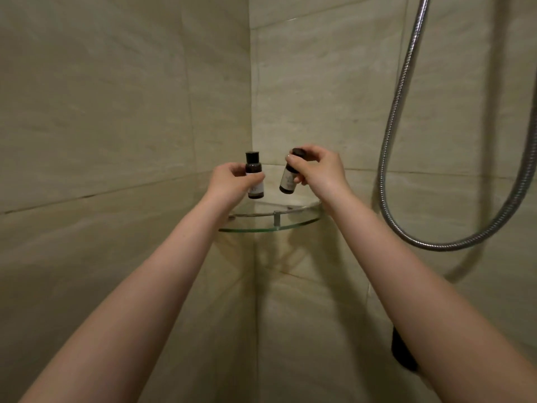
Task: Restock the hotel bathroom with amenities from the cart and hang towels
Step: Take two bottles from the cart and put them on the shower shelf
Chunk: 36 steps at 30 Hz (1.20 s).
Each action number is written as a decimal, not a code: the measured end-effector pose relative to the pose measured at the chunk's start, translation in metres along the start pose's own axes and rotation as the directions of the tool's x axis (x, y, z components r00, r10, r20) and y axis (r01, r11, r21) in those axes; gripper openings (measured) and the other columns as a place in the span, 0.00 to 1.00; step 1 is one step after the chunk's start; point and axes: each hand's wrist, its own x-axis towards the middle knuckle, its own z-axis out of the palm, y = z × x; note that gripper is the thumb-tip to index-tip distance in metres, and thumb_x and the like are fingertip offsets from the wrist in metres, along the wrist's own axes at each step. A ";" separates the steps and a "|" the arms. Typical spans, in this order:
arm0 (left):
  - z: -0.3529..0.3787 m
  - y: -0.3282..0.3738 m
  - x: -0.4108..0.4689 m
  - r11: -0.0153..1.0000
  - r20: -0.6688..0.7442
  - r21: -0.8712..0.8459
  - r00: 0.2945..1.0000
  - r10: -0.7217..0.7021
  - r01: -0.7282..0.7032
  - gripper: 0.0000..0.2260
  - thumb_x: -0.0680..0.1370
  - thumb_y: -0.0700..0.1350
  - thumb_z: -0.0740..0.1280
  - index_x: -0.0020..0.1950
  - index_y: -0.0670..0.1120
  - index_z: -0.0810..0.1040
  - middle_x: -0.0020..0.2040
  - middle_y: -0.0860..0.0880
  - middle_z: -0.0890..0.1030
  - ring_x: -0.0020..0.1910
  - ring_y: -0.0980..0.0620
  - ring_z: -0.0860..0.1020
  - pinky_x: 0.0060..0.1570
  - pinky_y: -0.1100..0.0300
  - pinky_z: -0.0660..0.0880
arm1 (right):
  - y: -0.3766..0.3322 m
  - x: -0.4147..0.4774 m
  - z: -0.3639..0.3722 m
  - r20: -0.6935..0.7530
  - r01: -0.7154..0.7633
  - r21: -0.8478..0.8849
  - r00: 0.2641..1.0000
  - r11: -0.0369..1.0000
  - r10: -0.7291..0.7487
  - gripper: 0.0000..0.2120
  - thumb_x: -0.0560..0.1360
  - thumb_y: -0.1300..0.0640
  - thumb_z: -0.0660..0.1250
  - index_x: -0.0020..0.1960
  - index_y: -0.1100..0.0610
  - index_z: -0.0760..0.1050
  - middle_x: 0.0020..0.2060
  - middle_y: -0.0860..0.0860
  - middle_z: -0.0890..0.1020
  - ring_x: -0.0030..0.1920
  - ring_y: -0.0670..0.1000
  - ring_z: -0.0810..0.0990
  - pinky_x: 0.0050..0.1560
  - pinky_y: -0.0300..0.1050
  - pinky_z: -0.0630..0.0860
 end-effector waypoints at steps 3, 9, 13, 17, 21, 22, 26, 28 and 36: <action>0.008 -0.009 0.031 0.995 0.028 0.099 0.999 -0.024 0.021 0.13 0.74 0.42 0.71 0.57 0.41 0.78 0.49 0.48 0.79 0.39 0.60 0.74 0.35 0.69 0.68 | 0.022 0.032 0.012 0.026 0.008 -0.103 1.000 0.995 -0.005 0.05 0.72 0.59 0.71 0.48 0.55 0.77 0.40 0.50 0.80 0.29 0.46 0.75 0.28 0.32 0.70; 0.012 -0.030 0.075 0.950 0.108 0.306 0.990 -0.092 0.055 0.11 0.72 0.42 0.72 0.53 0.42 0.79 0.45 0.48 0.80 0.42 0.53 0.76 0.34 0.65 0.69 | 0.050 0.070 0.021 0.144 -0.045 -0.307 0.985 0.951 0.093 0.08 0.70 0.58 0.74 0.47 0.59 0.80 0.35 0.50 0.80 0.32 0.51 0.79 0.42 0.46 0.80; 0.013 -0.043 0.093 0.907 0.186 0.417 0.972 -0.145 0.056 0.12 0.71 0.42 0.73 0.54 0.42 0.80 0.48 0.46 0.82 0.44 0.51 0.78 0.36 0.63 0.72 | 0.055 0.084 0.026 0.246 -0.096 -0.384 0.948 0.918 0.202 0.11 0.69 0.60 0.75 0.50 0.62 0.78 0.36 0.53 0.80 0.30 0.51 0.79 0.41 0.46 0.81; 0.014 -0.056 0.102 0.889 0.228 0.454 0.957 -0.181 0.060 0.10 0.70 0.41 0.74 0.49 0.41 0.79 0.44 0.45 0.81 0.41 0.51 0.78 0.33 0.62 0.71 | 0.063 0.091 0.033 0.318 -0.091 -0.450 0.913 0.888 0.255 0.10 0.70 0.62 0.74 0.48 0.62 0.78 0.37 0.56 0.82 0.30 0.51 0.81 0.33 0.41 0.81; 0.019 -0.065 0.106 0.884 0.211 0.464 0.960 -0.183 0.067 0.09 0.69 0.42 0.75 0.44 0.41 0.77 0.39 0.46 0.80 0.39 0.50 0.79 0.33 0.61 0.72 | 0.069 0.097 0.039 0.348 -0.109 -0.450 0.893 0.887 0.286 0.09 0.70 0.63 0.74 0.48 0.64 0.77 0.36 0.57 0.81 0.30 0.53 0.81 0.34 0.43 0.81; 0.020 -0.065 0.106 0.886 0.209 0.458 0.960 -0.184 0.070 0.10 0.69 0.42 0.75 0.45 0.41 0.77 0.39 0.46 0.80 0.38 0.50 0.79 0.32 0.61 0.72 | 0.069 0.098 0.040 0.348 -0.113 -0.447 0.892 0.887 0.289 0.09 0.70 0.63 0.74 0.48 0.64 0.77 0.35 0.57 0.81 0.31 0.53 0.81 0.37 0.45 0.81; 0.018 -0.064 0.108 0.882 0.236 0.462 0.945 -0.227 0.096 0.09 0.70 0.40 0.74 0.47 0.42 0.77 0.41 0.46 0.80 0.39 0.51 0.79 0.33 0.62 0.73 | 0.073 0.099 0.041 0.339 -0.152 -0.421 0.888 0.894 0.311 0.10 0.71 0.63 0.73 0.50 0.64 0.76 0.34 0.58 0.81 0.30 0.52 0.79 0.41 0.47 0.81; 0.016 -0.063 0.108 0.878 0.254 0.463 0.932 -0.258 0.117 0.12 0.70 0.38 0.74 0.50 0.41 0.77 0.45 0.44 0.81 0.41 0.50 0.80 0.36 0.60 0.76 | 0.074 0.098 0.038 0.344 -0.174 -0.399 0.881 0.900 0.324 0.12 0.71 0.63 0.73 0.53 0.66 0.76 0.34 0.58 0.81 0.29 0.52 0.79 0.39 0.46 0.80; 0.012 -0.066 0.105 0.889 0.282 0.430 0.911 -0.299 0.158 0.22 0.70 0.36 0.73 0.62 0.40 0.74 0.53 0.41 0.81 0.50 0.46 0.81 0.52 0.55 0.79 | 0.069 0.093 0.034 0.386 -0.069 -0.567 0.858 0.821 0.339 0.12 0.70 0.67 0.72 0.52 0.64 0.77 0.43 0.59 0.82 0.31 0.50 0.80 0.36 0.41 0.79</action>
